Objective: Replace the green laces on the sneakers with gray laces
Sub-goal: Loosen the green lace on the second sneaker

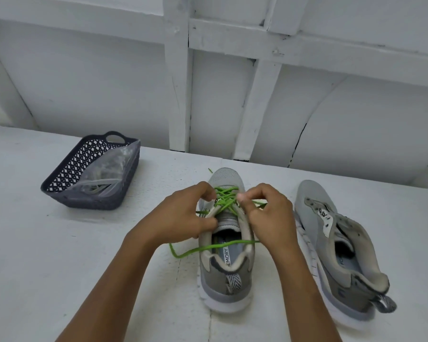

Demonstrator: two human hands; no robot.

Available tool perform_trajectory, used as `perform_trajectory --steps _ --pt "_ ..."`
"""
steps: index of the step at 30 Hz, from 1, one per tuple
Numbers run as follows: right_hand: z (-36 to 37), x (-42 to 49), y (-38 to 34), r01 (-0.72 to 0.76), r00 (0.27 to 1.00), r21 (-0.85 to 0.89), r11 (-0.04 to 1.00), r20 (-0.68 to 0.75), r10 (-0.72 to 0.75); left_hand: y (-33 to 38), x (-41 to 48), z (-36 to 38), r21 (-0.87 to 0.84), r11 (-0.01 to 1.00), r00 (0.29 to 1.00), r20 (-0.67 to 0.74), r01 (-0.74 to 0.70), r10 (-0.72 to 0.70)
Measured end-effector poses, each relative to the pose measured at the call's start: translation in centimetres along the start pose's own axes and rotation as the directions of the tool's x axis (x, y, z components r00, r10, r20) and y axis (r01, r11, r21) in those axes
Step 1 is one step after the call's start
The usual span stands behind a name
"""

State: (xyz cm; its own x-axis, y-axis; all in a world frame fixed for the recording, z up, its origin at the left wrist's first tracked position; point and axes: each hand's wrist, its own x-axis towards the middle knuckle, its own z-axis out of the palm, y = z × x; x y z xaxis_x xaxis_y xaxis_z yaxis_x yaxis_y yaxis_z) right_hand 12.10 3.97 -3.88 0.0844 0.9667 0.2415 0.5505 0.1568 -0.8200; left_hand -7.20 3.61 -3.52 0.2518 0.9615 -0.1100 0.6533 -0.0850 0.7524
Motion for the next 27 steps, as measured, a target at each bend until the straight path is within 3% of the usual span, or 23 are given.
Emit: perform_trajectory --steps 2,5,11,16,20,24,27 --pt "-0.2 0.1 0.5 -0.160 0.987 0.116 0.980 0.015 0.159 0.0 0.0 0.0 0.000 1.000 1.000 -0.001 0.011 -0.011" --pt "0.2 0.0 0.9 -0.365 0.928 0.254 0.896 0.182 0.326 0.2 0.1 0.0 -0.018 1.000 1.000 0.017 0.009 -0.009" --pt "-1.0 0.0 0.4 -0.178 0.965 0.204 0.963 0.229 0.130 0.4 -0.6 -0.4 -0.056 0.998 1.000 0.004 0.006 -0.006" --pt "-2.0 -0.3 -0.7 0.202 0.950 -0.113 0.973 0.263 -0.166 0.4 -1.2 -0.3 -0.049 0.998 0.997 -0.066 0.028 -0.031" --pt "-1.4 -0.4 -0.9 0.304 0.917 -0.282 0.910 0.347 -0.199 -0.2 -0.9 -0.2 -0.001 0.999 0.994 -0.099 -0.048 0.047" --pt "-0.8 -0.4 -0.5 0.278 0.929 -0.133 0.951 0.288 -0.232 -0.2 -0.8 0.5 0.016 0.996 0.982 -0.164 -0.089 0.091" --pt "-0.4 -0.5 -0.6 0.059 0.985 0.163 0.985 0.150 -0.084 -0.6 -0.7 0.8 0.013 0.998 0.974 -0.216 -0.066 0.067"
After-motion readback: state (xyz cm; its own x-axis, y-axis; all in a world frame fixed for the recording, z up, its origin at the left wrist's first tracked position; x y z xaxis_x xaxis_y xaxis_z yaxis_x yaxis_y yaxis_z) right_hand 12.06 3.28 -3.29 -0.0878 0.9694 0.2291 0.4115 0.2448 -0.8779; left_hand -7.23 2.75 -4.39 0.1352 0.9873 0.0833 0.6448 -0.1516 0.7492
